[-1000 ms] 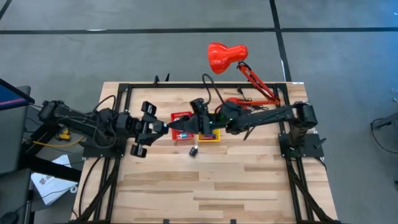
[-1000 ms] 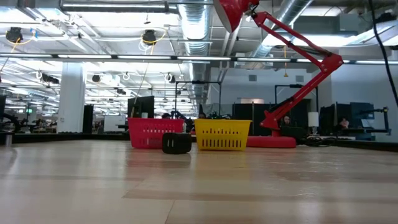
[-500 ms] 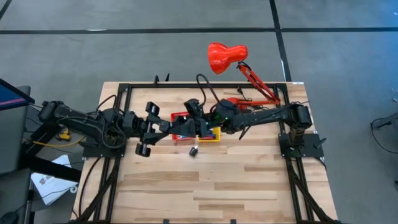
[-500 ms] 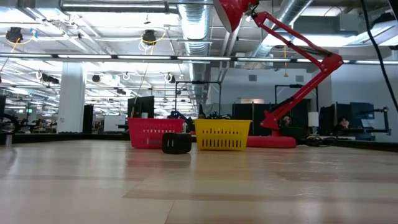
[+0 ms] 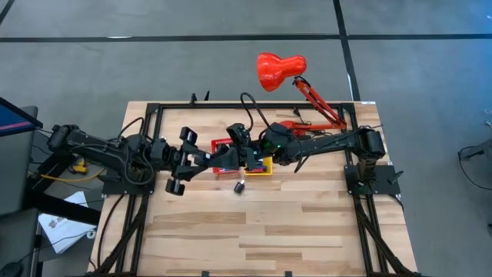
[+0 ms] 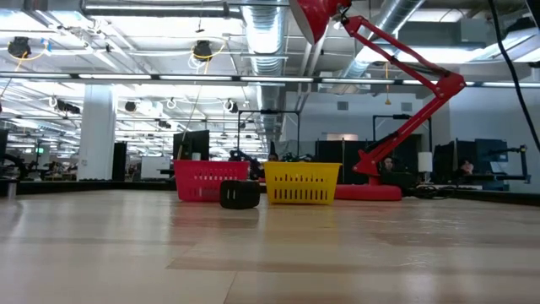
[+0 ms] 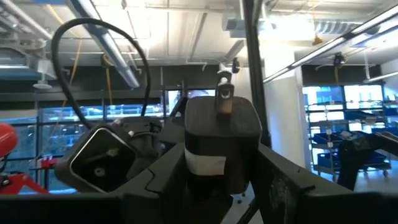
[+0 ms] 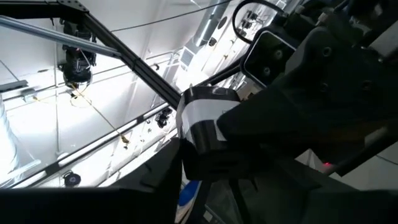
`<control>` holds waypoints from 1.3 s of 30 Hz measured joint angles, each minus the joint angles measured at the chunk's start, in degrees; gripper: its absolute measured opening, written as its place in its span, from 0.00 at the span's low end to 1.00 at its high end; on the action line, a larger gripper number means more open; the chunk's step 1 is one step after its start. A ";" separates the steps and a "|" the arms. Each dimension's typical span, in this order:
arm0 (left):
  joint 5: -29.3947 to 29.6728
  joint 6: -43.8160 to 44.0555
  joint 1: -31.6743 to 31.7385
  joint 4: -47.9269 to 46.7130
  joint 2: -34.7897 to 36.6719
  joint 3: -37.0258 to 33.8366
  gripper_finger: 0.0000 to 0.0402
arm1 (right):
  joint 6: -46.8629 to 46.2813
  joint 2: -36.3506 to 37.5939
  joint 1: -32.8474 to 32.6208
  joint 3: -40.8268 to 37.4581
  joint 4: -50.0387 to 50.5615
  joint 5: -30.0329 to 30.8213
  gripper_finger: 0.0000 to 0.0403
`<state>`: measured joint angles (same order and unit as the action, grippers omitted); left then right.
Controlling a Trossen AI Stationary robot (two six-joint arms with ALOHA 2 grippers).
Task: Pick & Place Office items
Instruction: Put the bottom black charger adapter into the red basket
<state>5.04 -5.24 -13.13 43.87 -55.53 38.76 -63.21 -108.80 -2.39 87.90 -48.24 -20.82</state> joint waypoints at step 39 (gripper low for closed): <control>-2.07 9.90 -0.33 -21.75 7.74 -0.26 0.86 | -3.31 0.31 0.91 0.19 14.36 -5.31 0.35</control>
<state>2.97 4.65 -13.45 22.12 -47.78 38.50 -66.52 -108.49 -1.48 88.09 -33.88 -26.13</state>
